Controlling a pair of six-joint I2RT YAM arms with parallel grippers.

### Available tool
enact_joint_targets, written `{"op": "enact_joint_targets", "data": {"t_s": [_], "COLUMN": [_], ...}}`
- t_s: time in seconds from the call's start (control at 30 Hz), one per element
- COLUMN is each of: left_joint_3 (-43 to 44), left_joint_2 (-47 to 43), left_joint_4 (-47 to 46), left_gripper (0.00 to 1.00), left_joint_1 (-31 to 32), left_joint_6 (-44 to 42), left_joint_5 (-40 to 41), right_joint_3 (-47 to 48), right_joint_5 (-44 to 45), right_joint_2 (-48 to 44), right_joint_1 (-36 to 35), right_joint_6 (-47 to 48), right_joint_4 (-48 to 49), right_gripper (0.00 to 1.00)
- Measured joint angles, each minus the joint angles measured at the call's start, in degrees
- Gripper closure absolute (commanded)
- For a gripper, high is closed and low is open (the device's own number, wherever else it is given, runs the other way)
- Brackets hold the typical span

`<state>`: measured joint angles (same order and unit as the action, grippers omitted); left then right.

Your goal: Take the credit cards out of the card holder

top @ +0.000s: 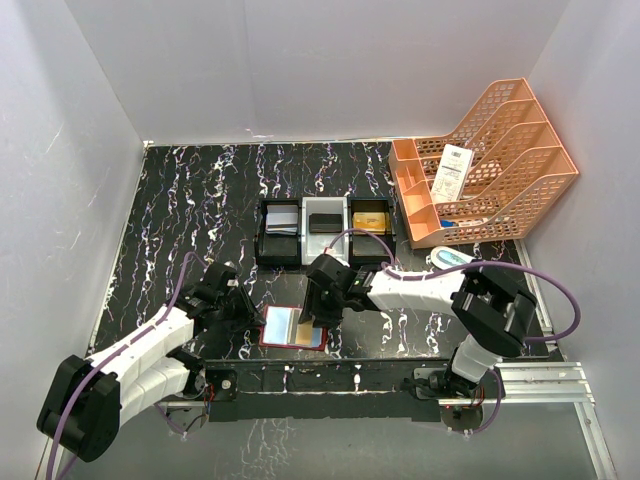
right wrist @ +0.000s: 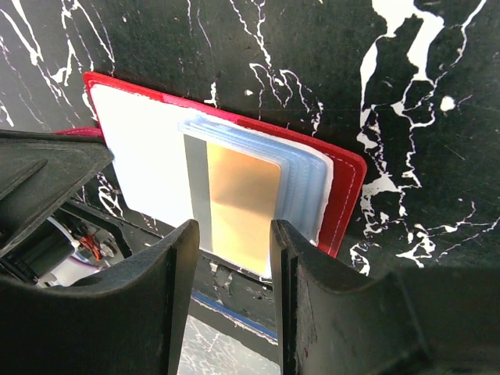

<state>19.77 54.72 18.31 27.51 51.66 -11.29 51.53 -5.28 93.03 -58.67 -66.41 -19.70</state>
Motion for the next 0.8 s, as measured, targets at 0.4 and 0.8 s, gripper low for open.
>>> {"op": "enact_joint_targets", "data": {"t_s": [0.4,0.8], "left_joint_3": [-0.07,-0.63], "left_joint_2": [0.24,0.20], "left_joint_4": [-0.35,-1.46], "left_gripper": [0.84,0.87], "left_joint_1": [0.11,0.37], "left_joint_6": [0.00,0.00], "left_joint_5": [-0.35,-0.72], "right_joint_3": [-0.79,-1.38], "right_joint_5": [0.42,-1.31], "right_joint_2": [-0.68,0.46], "right_joint_1": [-0.11,-0.09], "right_joint_6": [-0.50,-1.22], "right_joint_4": [0.11,3.02], "right_gripper": [0.60,0.61]}}
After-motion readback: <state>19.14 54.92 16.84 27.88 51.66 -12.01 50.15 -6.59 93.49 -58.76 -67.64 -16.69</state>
